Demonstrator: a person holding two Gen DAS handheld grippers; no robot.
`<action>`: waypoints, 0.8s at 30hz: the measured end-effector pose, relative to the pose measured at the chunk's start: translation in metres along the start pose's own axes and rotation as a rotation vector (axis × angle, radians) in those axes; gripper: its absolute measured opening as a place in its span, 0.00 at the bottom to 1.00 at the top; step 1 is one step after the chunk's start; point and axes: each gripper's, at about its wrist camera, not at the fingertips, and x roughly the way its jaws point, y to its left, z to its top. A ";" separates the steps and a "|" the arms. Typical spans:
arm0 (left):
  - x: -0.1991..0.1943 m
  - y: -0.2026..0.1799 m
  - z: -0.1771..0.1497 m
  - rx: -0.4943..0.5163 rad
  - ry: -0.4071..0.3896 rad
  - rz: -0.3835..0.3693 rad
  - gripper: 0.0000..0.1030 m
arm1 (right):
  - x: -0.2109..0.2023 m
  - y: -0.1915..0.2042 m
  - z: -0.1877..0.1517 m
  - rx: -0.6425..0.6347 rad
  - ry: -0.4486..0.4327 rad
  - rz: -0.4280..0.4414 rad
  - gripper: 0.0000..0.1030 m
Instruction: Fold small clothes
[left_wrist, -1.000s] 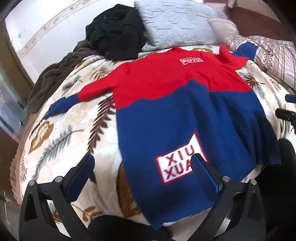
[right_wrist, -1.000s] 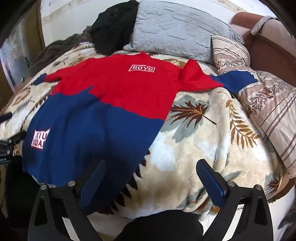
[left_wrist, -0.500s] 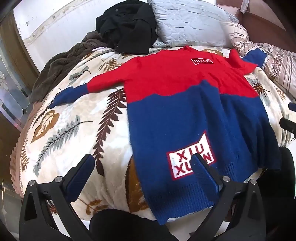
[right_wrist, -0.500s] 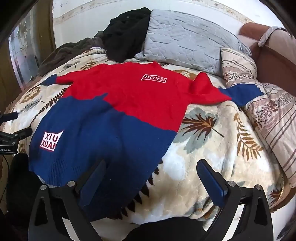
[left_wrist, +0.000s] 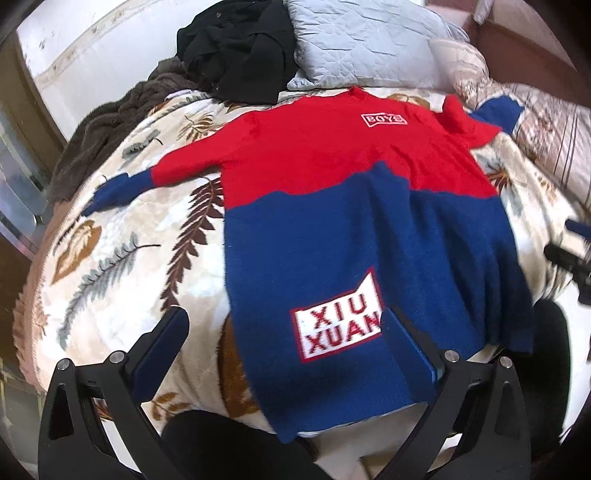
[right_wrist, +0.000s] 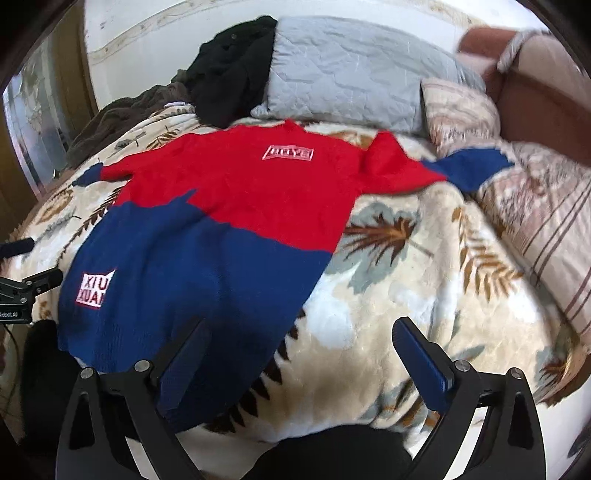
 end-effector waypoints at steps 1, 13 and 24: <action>0.000 -0.001 0.001 -0.007 -0.001 -0.005 1.00 | 0.000 -0.002 -0.001 0.010 0.004 0.007 0.96; 0.005 -0.002 0.000 -0.014 0.013 -0.023 1.00 | -0.009 -0.011 -0.003 0.019 -0.004 -0.057 0.96; 0.011 0.002 -0.005 -0.020 0.025 -0.032 1.00 | -0.015 -0.009 0.002 -0.007 -0.021 -0.085 0.96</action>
